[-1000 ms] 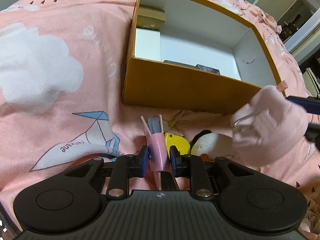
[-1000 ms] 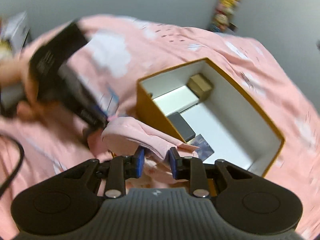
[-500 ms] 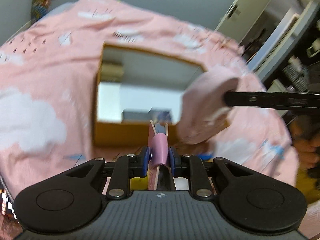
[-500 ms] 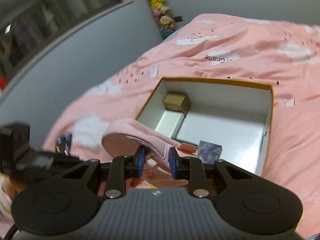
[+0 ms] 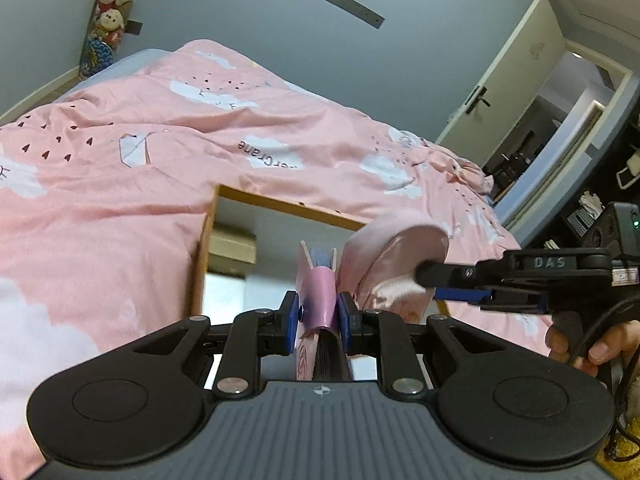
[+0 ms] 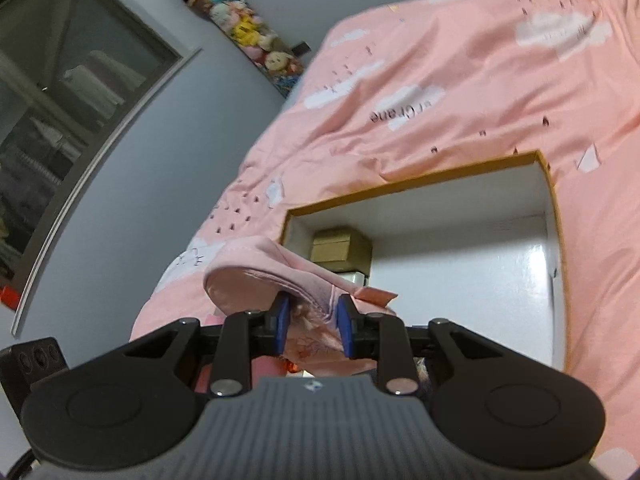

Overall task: Organize objects
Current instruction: 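Lower the pink backpack into the orange box and open the right gripper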

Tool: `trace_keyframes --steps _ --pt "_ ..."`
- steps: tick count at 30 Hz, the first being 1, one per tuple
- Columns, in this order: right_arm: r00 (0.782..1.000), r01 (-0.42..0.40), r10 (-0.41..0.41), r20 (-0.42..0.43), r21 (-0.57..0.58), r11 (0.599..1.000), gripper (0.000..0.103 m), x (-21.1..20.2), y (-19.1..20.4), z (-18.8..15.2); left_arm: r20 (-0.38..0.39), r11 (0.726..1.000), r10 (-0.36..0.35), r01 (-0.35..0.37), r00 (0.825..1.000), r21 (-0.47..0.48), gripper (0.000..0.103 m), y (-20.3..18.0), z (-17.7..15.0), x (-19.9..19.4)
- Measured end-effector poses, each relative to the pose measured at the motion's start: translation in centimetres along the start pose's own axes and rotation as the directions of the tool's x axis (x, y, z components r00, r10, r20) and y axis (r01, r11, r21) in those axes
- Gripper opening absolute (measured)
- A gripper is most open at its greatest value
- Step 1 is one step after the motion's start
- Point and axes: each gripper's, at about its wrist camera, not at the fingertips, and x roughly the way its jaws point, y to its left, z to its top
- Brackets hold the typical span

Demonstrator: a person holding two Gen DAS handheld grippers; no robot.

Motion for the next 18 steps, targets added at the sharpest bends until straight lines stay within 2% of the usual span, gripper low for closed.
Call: trace_keyframes --steps 5,12,18 --pt "0.997 0.019 -0.013 -0.071 0.082 0.996 0.027 4.0 -1.9 1.5 0.011 0.999 0.049 -0.049 0.999 0.0 0.023 1.6 1.5 1.3" --pt "0.99 0.041 -0.016 -0.142 0.172 0.984 0.027 8.2 -4.2 3.1 0.009 0.998 0.067 -0.067 0.998 -0.015 0.023 2.8 2.9 2.6" --pt "0.983 0.082 -0.017 -0.184 0.356 0.931 0.027 11.7 -7.8 2.9 -0.013 0.998 0.051 -0.051 0.999 -0.022 0.023 2.9 3.1 4.2"
